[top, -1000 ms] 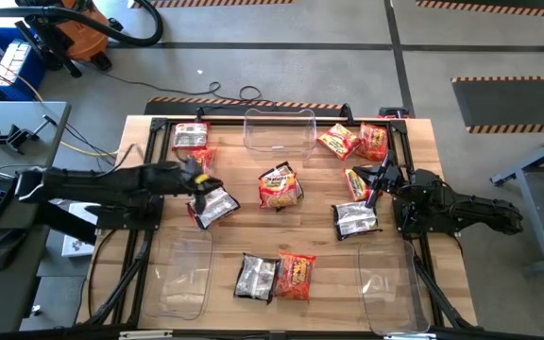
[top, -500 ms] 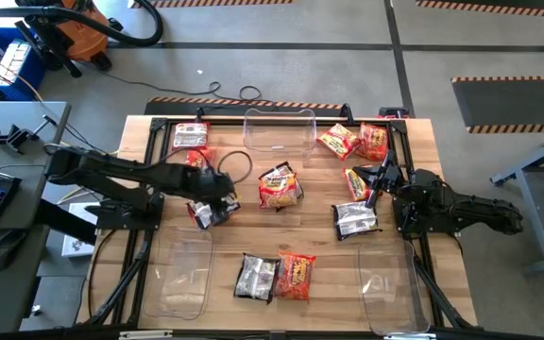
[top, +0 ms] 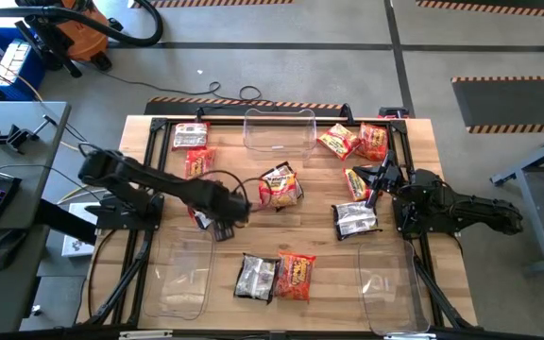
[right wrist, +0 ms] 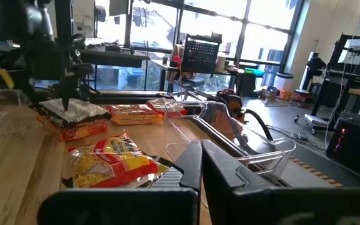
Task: Sort Maruchan noodles
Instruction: Put the left black noodle pack into the top transparent bin
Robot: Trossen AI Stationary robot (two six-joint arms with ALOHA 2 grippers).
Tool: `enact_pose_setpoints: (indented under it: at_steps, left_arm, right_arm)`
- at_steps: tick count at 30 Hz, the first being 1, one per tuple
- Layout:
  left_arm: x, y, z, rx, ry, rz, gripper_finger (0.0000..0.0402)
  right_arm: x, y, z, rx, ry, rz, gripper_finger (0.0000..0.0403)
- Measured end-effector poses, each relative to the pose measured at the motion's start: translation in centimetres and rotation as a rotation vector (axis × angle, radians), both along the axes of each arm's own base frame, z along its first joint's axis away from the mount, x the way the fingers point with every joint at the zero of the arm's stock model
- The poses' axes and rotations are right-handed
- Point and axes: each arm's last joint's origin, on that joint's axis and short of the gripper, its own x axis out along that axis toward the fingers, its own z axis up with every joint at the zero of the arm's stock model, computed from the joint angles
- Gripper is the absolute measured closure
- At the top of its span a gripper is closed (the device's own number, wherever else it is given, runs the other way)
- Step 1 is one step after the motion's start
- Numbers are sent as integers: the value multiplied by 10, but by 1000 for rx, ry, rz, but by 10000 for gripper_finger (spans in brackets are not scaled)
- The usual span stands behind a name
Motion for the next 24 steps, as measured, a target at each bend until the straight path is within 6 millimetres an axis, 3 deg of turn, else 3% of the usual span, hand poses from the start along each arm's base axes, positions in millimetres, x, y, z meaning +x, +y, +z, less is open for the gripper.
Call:
enact_pose_setpoints:
  at_steps: [12,16,24]
  left_arm:
    - [3,-10,-27,186,132,69,213]
    - [-3,-7,-26,211,176,113,258]
    - [-3,-6,-21,151,224,135,388]
  right_arm:
    - [0,0,0,0,0,0,403]
    - [0,0,0,0,0,0,403]
    - [0,0,0,0,0,0,403]
